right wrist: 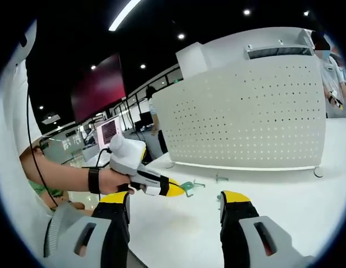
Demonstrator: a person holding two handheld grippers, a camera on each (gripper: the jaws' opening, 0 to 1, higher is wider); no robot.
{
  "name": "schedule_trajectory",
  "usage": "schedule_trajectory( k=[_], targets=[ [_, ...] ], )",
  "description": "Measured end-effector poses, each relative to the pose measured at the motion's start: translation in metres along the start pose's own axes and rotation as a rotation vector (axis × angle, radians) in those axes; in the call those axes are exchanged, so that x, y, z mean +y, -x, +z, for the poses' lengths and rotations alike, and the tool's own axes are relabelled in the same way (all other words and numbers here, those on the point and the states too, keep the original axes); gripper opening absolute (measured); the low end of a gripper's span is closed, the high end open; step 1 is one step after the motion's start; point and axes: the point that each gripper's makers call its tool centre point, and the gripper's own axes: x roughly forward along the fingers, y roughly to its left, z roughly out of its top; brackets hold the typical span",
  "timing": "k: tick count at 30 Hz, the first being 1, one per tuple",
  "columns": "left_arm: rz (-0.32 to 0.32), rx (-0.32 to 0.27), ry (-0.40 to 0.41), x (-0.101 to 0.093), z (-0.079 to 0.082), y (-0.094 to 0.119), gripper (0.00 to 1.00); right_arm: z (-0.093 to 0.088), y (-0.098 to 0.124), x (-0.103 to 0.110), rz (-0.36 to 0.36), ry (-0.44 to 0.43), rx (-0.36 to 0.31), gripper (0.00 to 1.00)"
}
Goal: Insert the hook assembly into the mounting plate slot until the hook locks in place.
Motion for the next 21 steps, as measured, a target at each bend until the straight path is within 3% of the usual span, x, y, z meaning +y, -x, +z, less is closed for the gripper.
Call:
schedule_trajectory(
  k=[21],
  targets=[
    [-0.037,-0.143,0.044,-0.026,0.026,0.027,0.03,0.003,-0.006,0.007,0.031,-0.003,0.0,0.6]
  ],
)
